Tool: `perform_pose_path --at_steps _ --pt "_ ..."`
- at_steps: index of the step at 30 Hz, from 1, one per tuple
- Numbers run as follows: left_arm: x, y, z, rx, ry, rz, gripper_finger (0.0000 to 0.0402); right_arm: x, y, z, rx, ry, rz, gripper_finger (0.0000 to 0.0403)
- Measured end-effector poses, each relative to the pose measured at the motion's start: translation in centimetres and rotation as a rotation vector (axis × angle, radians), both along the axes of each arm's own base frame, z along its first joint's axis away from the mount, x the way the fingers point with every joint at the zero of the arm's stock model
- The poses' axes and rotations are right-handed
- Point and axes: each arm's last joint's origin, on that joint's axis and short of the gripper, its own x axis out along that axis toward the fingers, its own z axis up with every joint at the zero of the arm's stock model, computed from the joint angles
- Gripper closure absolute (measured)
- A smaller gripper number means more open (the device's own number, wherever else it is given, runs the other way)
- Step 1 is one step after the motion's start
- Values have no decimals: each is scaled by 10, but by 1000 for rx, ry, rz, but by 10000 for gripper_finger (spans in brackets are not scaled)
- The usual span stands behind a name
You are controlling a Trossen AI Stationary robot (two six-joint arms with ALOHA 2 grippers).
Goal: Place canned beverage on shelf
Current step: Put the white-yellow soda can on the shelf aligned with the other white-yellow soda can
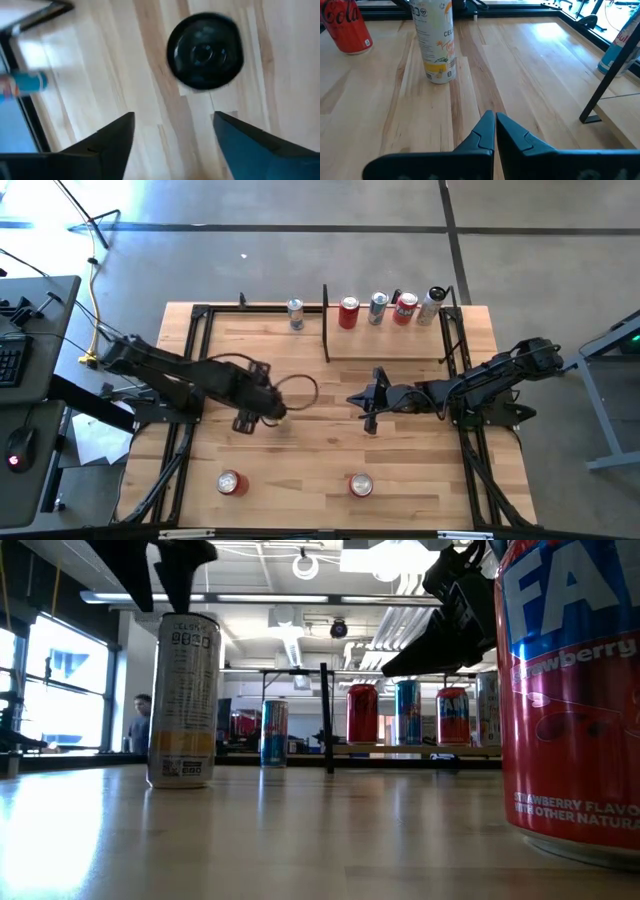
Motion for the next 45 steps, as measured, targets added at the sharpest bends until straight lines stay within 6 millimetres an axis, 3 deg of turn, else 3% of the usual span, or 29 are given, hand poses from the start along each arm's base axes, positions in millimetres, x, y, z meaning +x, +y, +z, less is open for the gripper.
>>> perform_pose_path --at_steps 6,12,17,21,25,29,34,41,45 --pt "-52 11 1 -52 -162 186 229 0 0 0 -3 4 0 402" --pt "-96 13 -30 -182 -339 322 327 0 0 0 -3 2 2 402" --pt "-109 14 -74 -266 -444 343 395 1 1 1 8 -15 19 402" --pt "-109 18 -101 -291 -539 366 393 2 1 5 26 -57 19 402" --pt "-105 25 -118 -199 -652 418 400 9 4 6 55 -130 69 402" --pt "-98 31 -123 -148 -776 396 401 33 14 -2 53 -146 166 402" --pt "-91 37 -132 -149 -886 313 401 82 35 -16 0 -121 222 402" --pt "-99 53 -164 -256 -1036 291 401 139 65 -26 -38 -156 274 403" --pt "-105 60 -170 -308 -1163 276 401 166 70 -32 -32 -177 267 403"
